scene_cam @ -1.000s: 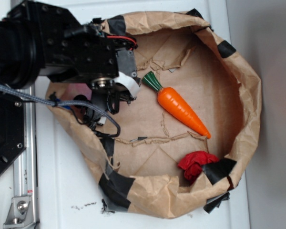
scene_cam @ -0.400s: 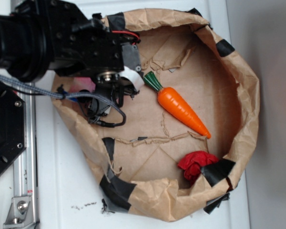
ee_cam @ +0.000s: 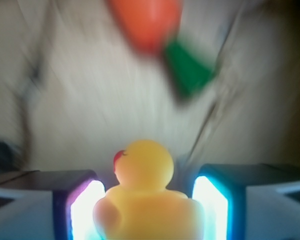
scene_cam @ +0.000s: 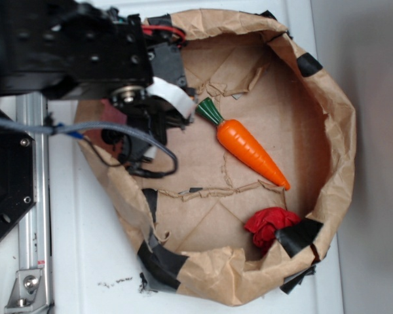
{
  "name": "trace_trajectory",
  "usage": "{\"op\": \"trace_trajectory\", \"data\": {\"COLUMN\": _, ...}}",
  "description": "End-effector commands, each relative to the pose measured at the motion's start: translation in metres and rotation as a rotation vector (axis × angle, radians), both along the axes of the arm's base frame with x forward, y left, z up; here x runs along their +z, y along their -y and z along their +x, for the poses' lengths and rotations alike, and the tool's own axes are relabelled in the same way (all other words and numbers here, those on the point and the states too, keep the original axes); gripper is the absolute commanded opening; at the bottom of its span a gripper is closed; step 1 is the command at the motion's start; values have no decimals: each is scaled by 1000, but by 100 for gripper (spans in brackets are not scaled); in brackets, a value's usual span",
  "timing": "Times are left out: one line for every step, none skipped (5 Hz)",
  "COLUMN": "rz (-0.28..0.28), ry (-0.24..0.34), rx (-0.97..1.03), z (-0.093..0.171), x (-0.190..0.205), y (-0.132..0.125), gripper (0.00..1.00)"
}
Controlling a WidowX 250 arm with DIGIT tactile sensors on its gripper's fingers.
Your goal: Grab the yellow duck.
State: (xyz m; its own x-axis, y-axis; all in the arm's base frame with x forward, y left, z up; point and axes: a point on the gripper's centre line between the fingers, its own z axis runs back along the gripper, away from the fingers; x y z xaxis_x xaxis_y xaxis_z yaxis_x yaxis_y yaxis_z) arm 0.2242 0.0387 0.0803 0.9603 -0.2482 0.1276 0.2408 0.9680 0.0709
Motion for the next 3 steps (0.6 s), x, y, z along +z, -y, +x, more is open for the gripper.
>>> {"op": "trace_trajectory", "data": {"rz": -73, "ry": 61, "rx": 100, "z": 26, "x": 74, "y": 14, "gripper": 0}}
{"op": "trace_trajectory", "data": {"rz": -89, "ry": 78, "rx": 136, "z": 30, "x": 80, "y": 16, "gripper": 0}}
{"op": "trace_trajectory", "data": {"rz": -108, "ry": 62, "rx": 154, "z": 32, "x": 72, "y": 13, "gripper": 0}}
